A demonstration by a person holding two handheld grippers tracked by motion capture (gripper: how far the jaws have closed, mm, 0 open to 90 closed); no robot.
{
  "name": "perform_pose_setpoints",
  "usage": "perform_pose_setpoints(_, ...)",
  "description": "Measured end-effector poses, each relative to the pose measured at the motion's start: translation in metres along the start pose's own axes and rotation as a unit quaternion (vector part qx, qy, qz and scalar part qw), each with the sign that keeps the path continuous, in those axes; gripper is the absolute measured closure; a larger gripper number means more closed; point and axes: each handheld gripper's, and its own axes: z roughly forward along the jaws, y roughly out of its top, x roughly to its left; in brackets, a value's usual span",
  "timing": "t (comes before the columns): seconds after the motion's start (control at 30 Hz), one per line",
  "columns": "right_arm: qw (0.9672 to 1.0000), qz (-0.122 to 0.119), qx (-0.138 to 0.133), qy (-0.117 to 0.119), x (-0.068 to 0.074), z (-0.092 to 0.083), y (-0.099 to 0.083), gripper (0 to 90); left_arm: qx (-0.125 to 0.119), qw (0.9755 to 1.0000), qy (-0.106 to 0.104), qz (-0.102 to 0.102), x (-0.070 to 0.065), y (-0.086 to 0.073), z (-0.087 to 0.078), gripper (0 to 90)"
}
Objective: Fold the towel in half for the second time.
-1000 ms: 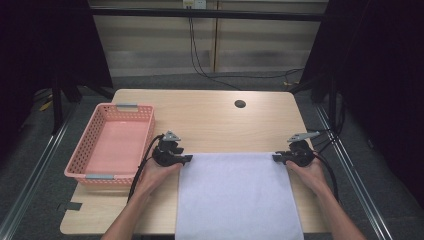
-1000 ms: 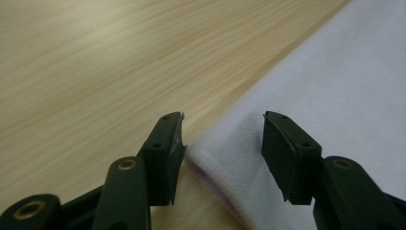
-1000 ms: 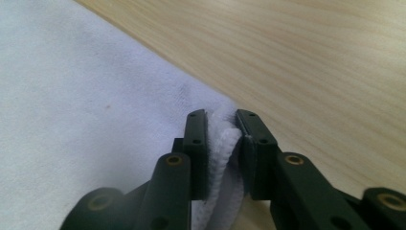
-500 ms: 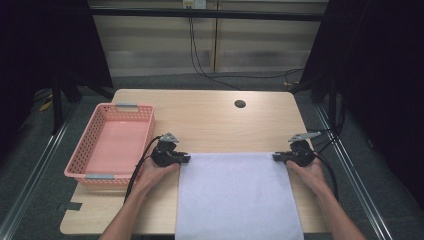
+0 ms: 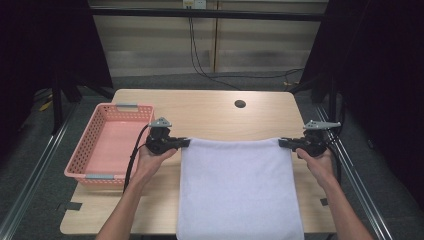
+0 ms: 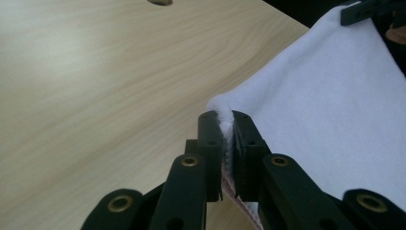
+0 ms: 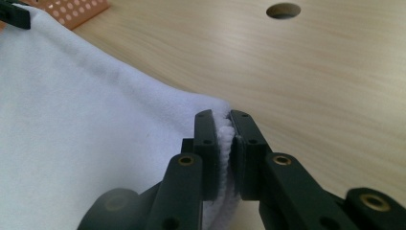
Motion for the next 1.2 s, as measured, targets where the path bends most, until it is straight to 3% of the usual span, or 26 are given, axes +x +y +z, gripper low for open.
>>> perform_pose_setpoints(0.23, 0.9998, -0.004, -0.016, -0.007, -0.006, -0.002, 0.024, 82.1, -0.034, 0.9992, 0.018, 0.005, 0.011, 0.031, -0.011, 84.2)
perform_pose_setpoints(0.37, 0.9998, 0.001, -0.021, -0.007, -0.013, 0.005, 0.032, 82.3, -0.034, 0.9990, 0.029, 0.006, 0.016, 0.044, -0.009, 84.3)
perform_pose_setpoints(0.5, 0.9995, 0.005, -0.027, -0.012, -0.020, 0.011, 0.043, 82.4, -0.034, 0.9987, 0.037, 0.004, 0.024, 0.052, -0.007, 84.3)
perform_pose_setpoints(0.7, 0.9988, 0.013, -0.045, -0.018, -0.030, 0.010, 0.065, 82.6, -0.055, 0.9969, 0.056, -0.004, 0.031, 0.065, -0.012, 84.6)
perform_pose_setpoints(0.8, 0.9982, 0.007, -0.056, -0.023, -0.030, 0.007, 0.083, 82.5, -0.068, 0.9960, 0.057, 0.001, 0.030, 0.072, -0.017, 84.6)
perform_pose_setpoints(0.87, 0.9971, 0.003, -0.075, -0.012, -0.026, 0.001, 0.089, 82.5, -0.073, 0.9958, 0.055, 0.008, 0.027, 0.071, -0.020, 84.6)
perform_pose_setpoints(1.0, 0.9975, -0.013, -0.070, -0.004, -0.015, -0.007, 0.078, 82.6, -0.082, 0.9957, 0.040, 0.014, 0.018, 0.061, -0.028, 84.6)
perform_pose_setpoints(1.1, 0.9961, -0.010, -0.086, 0.015, -0.007, -0.019, 0.064, 82.5, -0.090, 0.9950, 0.035, 0.025, 0.005, 0.051, -0.038, 84.6)
perform_pose_setpoints(1.2, 0.9950, -0.019, -0.094, 0.028, 0.004, -0.033, 0.051, 82.4, -0.079, 0.9952, 0.031, 0.050, -0.009, 0.043, -0.049, 84.6)
